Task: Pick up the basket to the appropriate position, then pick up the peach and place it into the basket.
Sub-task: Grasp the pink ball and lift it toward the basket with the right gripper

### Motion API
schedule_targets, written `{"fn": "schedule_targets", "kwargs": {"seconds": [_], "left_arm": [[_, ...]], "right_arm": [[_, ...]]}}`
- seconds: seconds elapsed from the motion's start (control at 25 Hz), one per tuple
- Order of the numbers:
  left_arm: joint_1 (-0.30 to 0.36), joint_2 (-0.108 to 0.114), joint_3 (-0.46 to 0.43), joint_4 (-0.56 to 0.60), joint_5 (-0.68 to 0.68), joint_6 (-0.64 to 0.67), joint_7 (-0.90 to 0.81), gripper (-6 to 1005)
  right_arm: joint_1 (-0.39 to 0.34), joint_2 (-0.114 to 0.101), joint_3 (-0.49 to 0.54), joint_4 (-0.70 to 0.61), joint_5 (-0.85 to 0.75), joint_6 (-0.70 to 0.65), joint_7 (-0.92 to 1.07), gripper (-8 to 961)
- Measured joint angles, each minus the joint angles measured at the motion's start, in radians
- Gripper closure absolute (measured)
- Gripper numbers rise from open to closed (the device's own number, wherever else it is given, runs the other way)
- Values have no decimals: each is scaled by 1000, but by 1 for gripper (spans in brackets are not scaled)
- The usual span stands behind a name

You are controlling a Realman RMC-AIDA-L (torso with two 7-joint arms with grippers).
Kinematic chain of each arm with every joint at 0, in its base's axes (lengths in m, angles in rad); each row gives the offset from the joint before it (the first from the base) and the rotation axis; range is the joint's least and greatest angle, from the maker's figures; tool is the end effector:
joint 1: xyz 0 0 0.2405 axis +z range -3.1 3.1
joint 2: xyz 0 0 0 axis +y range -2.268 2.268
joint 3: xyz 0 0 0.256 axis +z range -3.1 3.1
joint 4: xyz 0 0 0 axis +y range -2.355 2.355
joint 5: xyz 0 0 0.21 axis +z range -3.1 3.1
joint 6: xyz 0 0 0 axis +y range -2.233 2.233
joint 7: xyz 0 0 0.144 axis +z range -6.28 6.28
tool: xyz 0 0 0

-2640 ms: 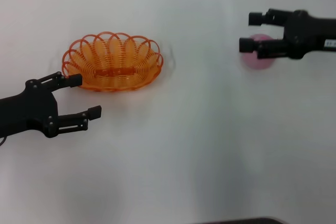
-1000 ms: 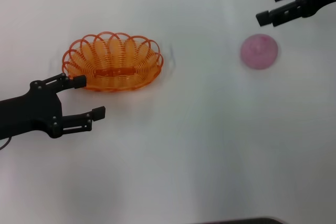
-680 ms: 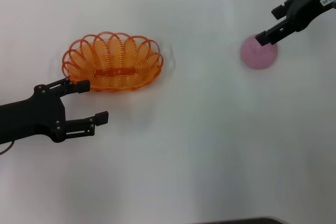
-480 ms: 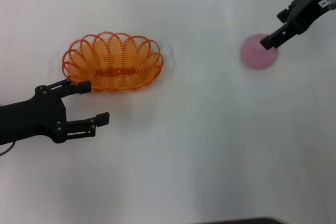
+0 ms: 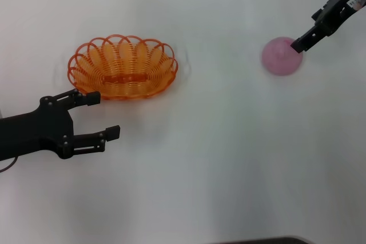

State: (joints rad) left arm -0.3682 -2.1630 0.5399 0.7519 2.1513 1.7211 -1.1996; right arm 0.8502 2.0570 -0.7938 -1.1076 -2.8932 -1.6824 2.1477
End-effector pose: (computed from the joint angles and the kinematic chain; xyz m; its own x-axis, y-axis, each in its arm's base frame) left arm -0.2961 0.2632 -0.0088 0.8084 0.3068 0.5023 0.4271 -0.8930 -0.1420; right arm 0.2104 0.3975 0.0694 0.7293 -0.6437 0.2318 -0.5059 -0.7355 -0.4508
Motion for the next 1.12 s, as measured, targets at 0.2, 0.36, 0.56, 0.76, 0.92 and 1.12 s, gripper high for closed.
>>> {"fn": "schedule_targets", "kwargs": {"seconds": [0.2,0.36,0.56,0.76,0.92,1.12], "left_arm": [[0,0,0,0,0,0,0,112],[0,0,0,0,-2,0,0,112],[-2,0,0,-2,-6,1,0,112],[-5,0,0,-5,-8,7,0,112],[-7,-2,0,-6,-9,8,1,112],[-8,-1,0,-12,-10,9,2,112]], "right_arm": [[1,3,-8,13,-1,27,3,66],[1,3,-10,57,-2,76,5,66],[1,6,-28,138,-2,152,7,67],[4,13,-42,219,-1,247,21,68],[4,16,-56,259,3,294,24,68],[2,19,-57,263,7,310,25,69]]}}
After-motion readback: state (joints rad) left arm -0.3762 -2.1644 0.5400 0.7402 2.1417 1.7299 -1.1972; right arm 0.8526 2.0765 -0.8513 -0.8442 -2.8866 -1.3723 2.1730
